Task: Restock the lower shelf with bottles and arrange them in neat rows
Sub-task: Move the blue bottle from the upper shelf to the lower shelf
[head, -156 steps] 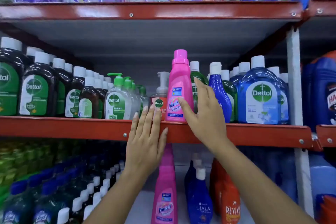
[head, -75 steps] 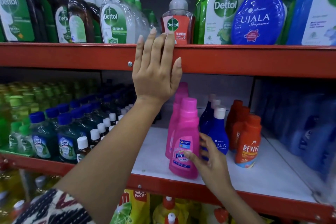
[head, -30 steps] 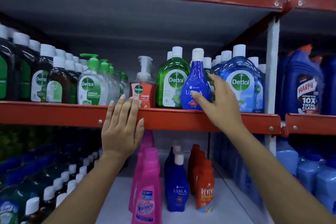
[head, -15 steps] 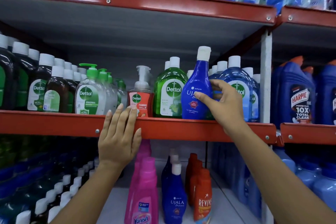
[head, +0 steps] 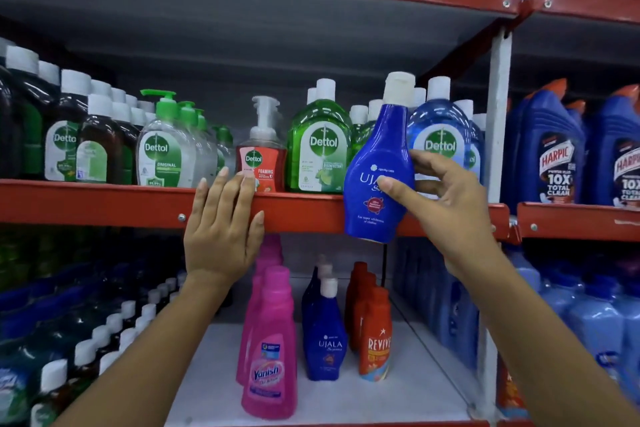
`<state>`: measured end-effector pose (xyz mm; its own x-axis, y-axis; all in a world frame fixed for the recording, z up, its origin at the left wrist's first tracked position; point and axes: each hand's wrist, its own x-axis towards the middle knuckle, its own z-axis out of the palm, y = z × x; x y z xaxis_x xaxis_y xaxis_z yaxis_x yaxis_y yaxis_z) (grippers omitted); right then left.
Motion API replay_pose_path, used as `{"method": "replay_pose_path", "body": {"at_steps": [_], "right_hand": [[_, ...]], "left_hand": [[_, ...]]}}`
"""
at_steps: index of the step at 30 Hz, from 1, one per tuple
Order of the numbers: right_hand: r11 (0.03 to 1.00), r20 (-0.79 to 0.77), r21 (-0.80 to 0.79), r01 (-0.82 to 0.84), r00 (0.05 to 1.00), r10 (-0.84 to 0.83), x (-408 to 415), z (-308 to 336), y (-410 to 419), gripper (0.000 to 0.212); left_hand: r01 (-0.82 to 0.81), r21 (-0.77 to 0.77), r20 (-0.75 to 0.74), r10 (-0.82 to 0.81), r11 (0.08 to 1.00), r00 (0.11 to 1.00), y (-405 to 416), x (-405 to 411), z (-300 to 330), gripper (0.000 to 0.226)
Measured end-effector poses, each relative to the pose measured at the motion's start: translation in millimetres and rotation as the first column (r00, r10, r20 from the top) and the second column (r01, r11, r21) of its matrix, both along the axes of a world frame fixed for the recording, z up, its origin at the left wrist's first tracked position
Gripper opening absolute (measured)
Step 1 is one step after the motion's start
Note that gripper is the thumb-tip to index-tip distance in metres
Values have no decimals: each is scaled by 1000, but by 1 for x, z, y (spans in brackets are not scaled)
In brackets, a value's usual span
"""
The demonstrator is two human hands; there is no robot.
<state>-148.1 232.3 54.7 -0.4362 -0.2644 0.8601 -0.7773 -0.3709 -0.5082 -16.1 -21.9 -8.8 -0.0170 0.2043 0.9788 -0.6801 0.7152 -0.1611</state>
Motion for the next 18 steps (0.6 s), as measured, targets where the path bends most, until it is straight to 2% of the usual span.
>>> {"method": "replay_pose_path", "body": {"at_steps": [3, 8, 18], "right_hand": [[999, 32, 17, -36, 999, 36, 2, -34, 0, 46], [998, 43, 62, 0, 999, -3, 5, -97, -9, 49], [992, 183, 124, -32, 983, 8, 1, -205, -37, 50]], "left_hand": [[5, 3, 3, -5, 1000, 1000, 0, 0, -1, 51], [1, -16, 2, -1, 1000, 1000, -3, 1, -2, 49], [-22, -62, -38, 20, 998, 999, -8, -2, -3, 47]]}}
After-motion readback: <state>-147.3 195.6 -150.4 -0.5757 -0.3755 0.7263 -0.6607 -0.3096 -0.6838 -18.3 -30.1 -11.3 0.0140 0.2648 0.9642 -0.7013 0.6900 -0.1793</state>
